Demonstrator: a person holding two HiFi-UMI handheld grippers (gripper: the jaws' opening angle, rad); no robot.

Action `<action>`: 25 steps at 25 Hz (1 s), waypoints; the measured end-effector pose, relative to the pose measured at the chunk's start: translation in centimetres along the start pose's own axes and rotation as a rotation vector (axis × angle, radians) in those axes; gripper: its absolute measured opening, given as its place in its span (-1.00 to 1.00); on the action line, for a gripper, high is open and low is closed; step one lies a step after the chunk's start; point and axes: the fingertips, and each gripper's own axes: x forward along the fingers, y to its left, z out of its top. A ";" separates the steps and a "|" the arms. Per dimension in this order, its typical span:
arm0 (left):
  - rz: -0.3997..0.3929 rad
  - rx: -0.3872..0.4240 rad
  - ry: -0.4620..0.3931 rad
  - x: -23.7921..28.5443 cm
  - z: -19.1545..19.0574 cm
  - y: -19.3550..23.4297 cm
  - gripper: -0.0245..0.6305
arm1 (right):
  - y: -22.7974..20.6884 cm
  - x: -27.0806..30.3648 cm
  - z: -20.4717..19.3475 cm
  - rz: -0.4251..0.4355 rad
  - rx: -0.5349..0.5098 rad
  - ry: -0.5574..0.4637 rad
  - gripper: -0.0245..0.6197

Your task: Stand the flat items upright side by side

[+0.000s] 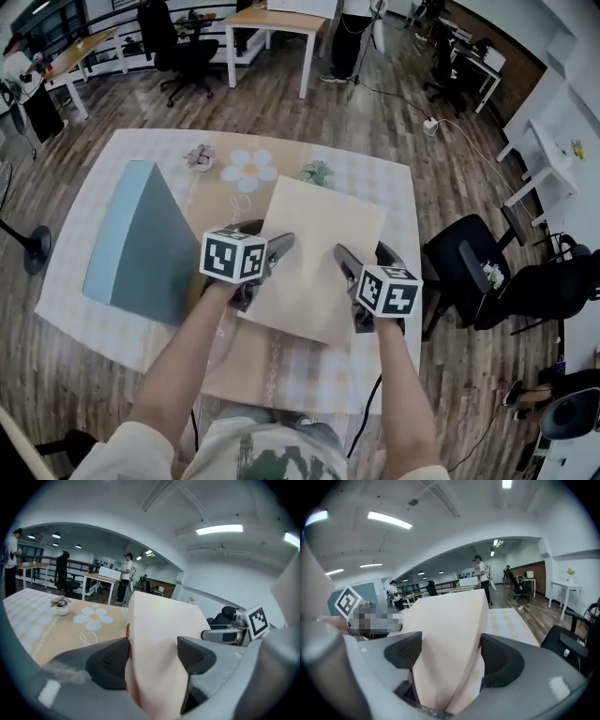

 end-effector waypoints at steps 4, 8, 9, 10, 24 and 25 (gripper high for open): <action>0.080 0.036 -0.093 -3.8 1.0 -0.5 0.09 | 2.7 -1.6 2.1 0.039 -0.127 -0.096 0.30; 0.163 0.068 -0.172 -7.5 1.2 -1.8 0.09 | 5.2 -3.8 3.1 0.068 -0.226 -0.173 0.30; 0.183 0.075 -0.188 -8.4 1.1 -2.3 0.09 | 5.7 -4.5 3.3 0.076 -0.248 -0.192 0.29; 0.202 0.083 -0.201 -9.3 1.0 -2.8 0.09 | 6.2 -5.2 3.4 0.085 -0.268 -0.209 0.29; 0.390 0.115 -0.237 -17.1 -4.0 -9.7 0.10 | 9.4 -14.2 0.7 0.178 -0.389 -0.302 0.21; 0.398 0.114 -0.236 -17.5 -4.3 -10.0 0.10 | 9.5 -14.7 0.5 0.186 -0.387 -0.308 0.20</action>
